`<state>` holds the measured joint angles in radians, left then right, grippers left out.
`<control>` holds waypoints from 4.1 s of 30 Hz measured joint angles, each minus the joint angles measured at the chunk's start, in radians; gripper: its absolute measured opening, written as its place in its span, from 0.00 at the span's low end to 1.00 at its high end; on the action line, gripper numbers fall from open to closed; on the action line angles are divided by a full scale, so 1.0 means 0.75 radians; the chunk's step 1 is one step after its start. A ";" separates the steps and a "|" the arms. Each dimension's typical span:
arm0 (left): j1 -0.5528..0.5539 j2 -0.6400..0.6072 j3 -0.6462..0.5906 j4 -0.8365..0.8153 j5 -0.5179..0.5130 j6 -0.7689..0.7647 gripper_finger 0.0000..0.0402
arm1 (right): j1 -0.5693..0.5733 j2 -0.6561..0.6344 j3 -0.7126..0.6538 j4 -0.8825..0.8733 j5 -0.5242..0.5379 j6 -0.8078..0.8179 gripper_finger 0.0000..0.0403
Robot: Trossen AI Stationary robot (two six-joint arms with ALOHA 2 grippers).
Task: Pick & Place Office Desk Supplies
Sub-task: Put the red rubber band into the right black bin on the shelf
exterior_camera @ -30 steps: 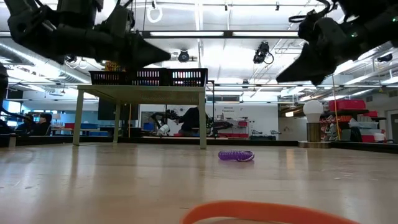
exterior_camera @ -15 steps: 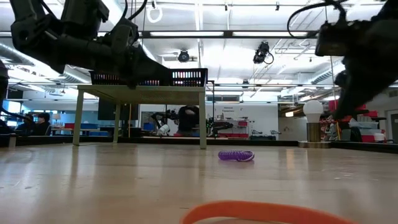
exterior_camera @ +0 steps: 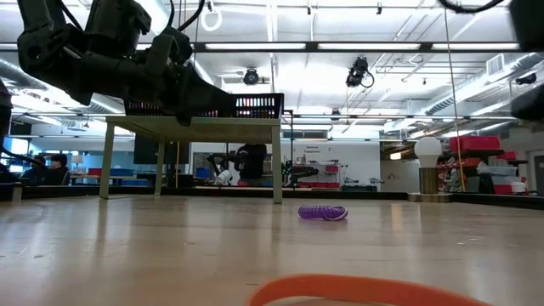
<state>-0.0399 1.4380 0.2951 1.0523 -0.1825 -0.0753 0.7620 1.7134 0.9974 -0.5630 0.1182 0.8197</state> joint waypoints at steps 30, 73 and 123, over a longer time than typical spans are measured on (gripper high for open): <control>-0.005 -0.001 0.001 0.040 0.011 -0.238 0.04 | -0.078 0.108 0.275 -0.289 0.091 -0.289 0.01; -0.360 0.590 0.520 0.136 -0.513 -0.097 0.12 | -0.592 -0.094 0.274 0.293 0.610 -0.996 0.02; 0.590 -0.075 0.914 -1.230 -0.124 -0.077 0.11 | -0.648 -0.207 -0.013 0.487 0.598 -1.005 0.03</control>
<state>0.4026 1.3819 0.9802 0.1298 -0.2756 -0.1329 0.2760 1.5578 0.9878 -0.1978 0.5667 0.0657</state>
